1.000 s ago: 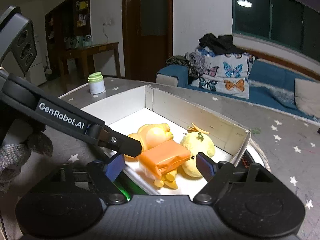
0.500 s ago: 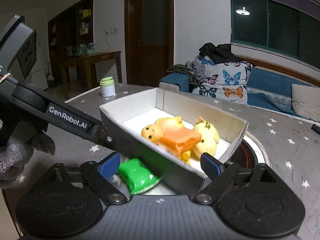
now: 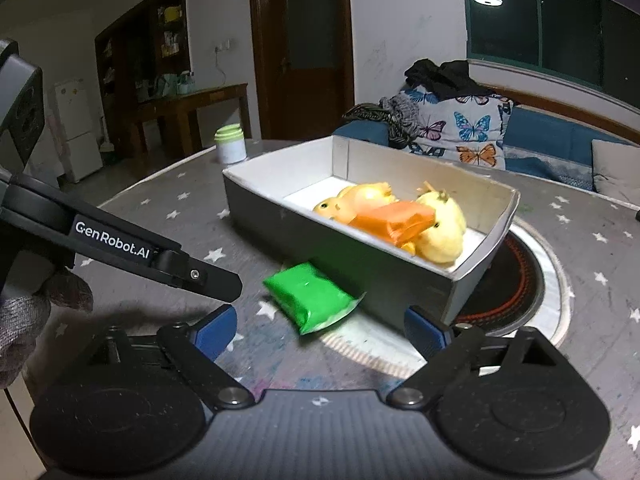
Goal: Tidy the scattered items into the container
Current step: 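Move both grippers down to the green packet beside the box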
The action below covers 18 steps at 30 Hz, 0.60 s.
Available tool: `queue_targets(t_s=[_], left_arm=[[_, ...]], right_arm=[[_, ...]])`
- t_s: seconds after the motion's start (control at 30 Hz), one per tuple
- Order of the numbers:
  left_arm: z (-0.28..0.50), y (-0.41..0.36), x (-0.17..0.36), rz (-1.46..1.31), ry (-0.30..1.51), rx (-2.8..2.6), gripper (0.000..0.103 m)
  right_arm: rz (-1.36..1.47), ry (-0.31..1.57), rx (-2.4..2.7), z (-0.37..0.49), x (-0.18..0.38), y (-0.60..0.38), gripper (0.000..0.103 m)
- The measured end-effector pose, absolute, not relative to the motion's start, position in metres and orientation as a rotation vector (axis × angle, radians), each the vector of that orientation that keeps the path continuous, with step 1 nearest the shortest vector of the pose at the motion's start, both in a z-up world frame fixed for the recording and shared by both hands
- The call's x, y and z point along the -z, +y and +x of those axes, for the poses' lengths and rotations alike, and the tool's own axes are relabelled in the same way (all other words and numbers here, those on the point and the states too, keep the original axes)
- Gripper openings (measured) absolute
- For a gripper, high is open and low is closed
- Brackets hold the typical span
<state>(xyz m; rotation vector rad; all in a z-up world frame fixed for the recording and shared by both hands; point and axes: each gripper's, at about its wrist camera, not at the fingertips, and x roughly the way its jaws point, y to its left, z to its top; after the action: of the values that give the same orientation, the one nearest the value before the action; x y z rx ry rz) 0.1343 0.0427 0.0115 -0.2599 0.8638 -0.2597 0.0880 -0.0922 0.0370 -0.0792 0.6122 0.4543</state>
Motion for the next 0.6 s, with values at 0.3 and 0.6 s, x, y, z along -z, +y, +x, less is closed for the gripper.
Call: queue_targets(t_s=[0.3, 0.6], left_arm=[[0.133, 0.052, -0.003, -0.291, 0.883, 0.247, 0.037], [0.154, 0.051, -0.005, -0.299, 0.861, 0.269, 0.037]], right_arm=[[-0.074, 0.652, -0.484, 0.087, -0.022, -0.078, 0.101], [-0.083, 0.667, -0.492, 0.09, -0.014, -0.068, 0.103]])
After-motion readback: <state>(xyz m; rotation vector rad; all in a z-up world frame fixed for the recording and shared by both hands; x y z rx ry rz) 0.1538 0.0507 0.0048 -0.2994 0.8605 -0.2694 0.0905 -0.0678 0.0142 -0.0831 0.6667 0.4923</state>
